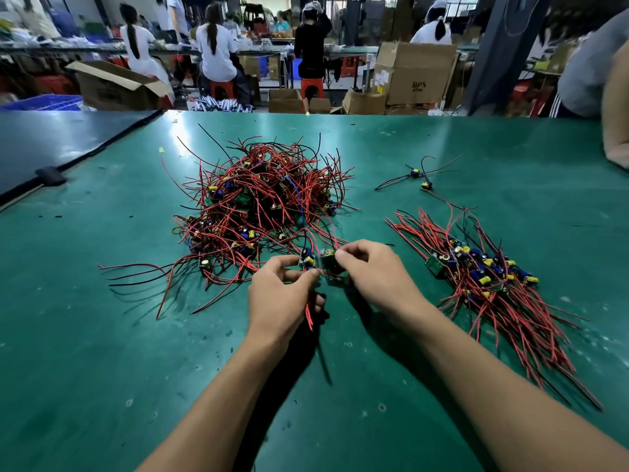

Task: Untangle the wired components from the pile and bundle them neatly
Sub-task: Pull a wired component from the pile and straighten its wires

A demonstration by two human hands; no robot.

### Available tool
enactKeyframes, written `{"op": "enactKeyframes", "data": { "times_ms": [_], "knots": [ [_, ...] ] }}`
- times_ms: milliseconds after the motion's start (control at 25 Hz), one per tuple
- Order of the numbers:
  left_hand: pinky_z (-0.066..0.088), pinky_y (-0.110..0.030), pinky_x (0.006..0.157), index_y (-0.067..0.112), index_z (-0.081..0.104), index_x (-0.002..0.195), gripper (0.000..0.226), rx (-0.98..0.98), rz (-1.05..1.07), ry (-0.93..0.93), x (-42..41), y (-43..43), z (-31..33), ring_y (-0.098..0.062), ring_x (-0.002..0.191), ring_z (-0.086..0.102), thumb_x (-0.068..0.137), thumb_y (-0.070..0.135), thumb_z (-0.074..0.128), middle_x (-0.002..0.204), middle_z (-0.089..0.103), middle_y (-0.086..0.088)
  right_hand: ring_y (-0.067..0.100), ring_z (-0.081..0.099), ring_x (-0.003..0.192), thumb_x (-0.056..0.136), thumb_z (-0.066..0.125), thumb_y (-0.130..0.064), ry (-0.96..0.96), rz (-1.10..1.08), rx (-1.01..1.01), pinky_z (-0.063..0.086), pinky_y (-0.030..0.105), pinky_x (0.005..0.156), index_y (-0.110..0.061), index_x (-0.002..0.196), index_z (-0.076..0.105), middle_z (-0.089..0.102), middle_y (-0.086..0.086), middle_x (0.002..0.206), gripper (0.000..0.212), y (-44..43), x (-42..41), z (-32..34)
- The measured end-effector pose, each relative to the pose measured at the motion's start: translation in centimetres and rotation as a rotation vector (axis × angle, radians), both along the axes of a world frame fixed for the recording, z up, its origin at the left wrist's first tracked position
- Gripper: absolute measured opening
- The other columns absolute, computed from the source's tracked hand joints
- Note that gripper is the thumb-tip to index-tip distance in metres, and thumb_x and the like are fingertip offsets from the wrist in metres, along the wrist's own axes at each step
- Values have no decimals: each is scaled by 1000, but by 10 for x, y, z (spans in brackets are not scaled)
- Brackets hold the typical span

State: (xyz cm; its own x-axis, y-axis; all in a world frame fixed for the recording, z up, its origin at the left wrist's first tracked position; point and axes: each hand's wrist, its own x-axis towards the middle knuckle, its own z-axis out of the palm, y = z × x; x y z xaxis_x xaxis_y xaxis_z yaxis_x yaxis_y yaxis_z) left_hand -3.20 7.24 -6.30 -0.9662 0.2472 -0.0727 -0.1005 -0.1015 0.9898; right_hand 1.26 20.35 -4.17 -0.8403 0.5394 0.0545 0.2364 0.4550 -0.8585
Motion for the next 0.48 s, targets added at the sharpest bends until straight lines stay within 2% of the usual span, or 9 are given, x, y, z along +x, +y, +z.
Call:
{"op": "enactKeyframes", "data": {
  "times_ms": [80,160,200,240,280,360,480],
  "knots": [
    [51,-32,47,7,60,108,23,-74,29,54,-1,-2,-2,-24,50,64,87,7,70,84,65,-15,9,54,58,99,57,-26,53,-7,-340,43,23,55,-18,88,65,71,-2,76,16,3,-2,10],
    [55,-37,67,15,67,98,13,-323,54,263,0,-5,-2,-24,68,67,86,19,71,90,67,-5,9,50,51,101,53,-25,139,2,-724,41,23,48,-15,89,62,69,0,71,17,5,2,22],
    [54,-35,74,21,68,91,7,-437,76,378,2,-6,0,-18,75,66,86,25,71,91,66,1,9,50,51,101,53,-25,184,24,-831,41,23,47,-14,91,62,70,0,71,16,7,5,26],
    [52,-32,77,25,68,87,3,-482,103,459,5,-7,3,-12,78,64,86,28,70,90,64,6,9,51,52,101,54,-25,221,61,-858,42,22,47,-15,96,63,71,0,74,15,8,10,28],
    [52,-31,76,25,69,85,6,-472,113,498,8,-7,6,-7,76,62,88,29,67,86,65,8,9,53,55,101,55,-24,256,103,-811,42,22,48,-17,101,65,73,-1,79,12,9,15,28],
    [52,-29,66,18,71,83,19,-305,59,430,10,-4,9,-7,66,62,94,31,61,76,69,7,8,57,61,98,61,-19,314,175,-512,45,19,53,-22,106,67,74,-4,87,10,7,28,24],
    [53,-26,58,8,71,89,29,100,-147,69,15,4,14,-11,62,63,98,30,54,78,73,-5,-4,58,73,88,74,-12,307,213,76,43,9,68,-23,107,70,71,-10,93,22,1,47,7]
  ]
}}
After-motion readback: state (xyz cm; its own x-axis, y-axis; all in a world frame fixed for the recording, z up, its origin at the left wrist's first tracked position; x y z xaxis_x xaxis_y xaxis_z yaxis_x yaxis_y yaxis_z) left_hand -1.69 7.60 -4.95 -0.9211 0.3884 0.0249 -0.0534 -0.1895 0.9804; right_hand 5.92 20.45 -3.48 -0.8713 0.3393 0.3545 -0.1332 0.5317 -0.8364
